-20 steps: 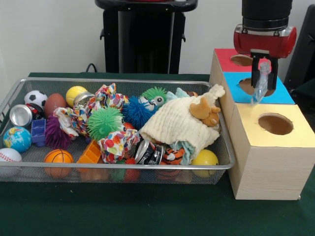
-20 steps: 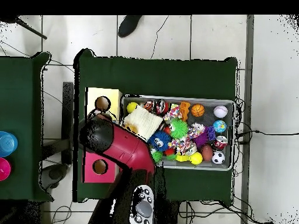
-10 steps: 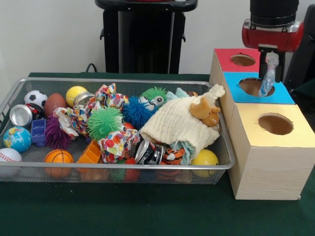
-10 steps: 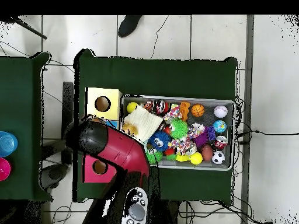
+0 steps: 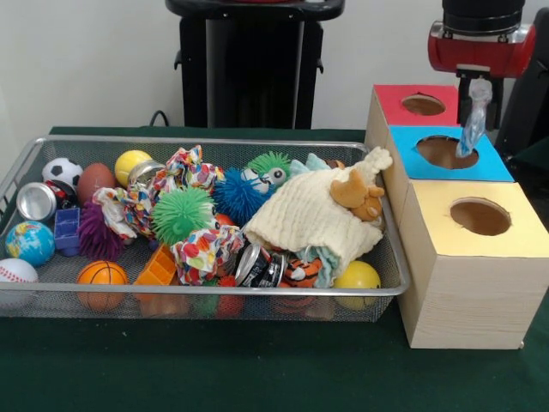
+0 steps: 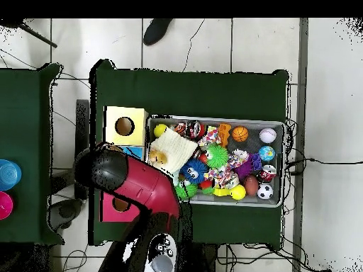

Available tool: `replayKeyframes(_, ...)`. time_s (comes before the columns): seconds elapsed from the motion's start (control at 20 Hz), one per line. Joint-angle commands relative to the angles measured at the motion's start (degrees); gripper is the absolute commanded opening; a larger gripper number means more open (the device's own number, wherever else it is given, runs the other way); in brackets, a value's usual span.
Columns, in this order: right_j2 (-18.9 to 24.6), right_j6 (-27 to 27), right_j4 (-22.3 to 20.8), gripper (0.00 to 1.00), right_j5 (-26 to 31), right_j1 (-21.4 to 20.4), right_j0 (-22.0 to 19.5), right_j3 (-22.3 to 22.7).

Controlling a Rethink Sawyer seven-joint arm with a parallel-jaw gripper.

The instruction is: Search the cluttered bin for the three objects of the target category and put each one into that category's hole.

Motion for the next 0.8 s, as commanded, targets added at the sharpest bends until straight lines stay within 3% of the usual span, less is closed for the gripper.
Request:
replayKeyframes(0.05,0.9,10.9,-2.0,0.00,2.0,0.6,-2.3,5.9)
replayKeyframes(0.45,1.8,6.8,-3.9,0.00,-2.1,2.6,-4.0,8.0)
replayKeyframes(0.8,2.6,7.0,-5.3,0.00,-3.3,3.6,-4.9,8.5)
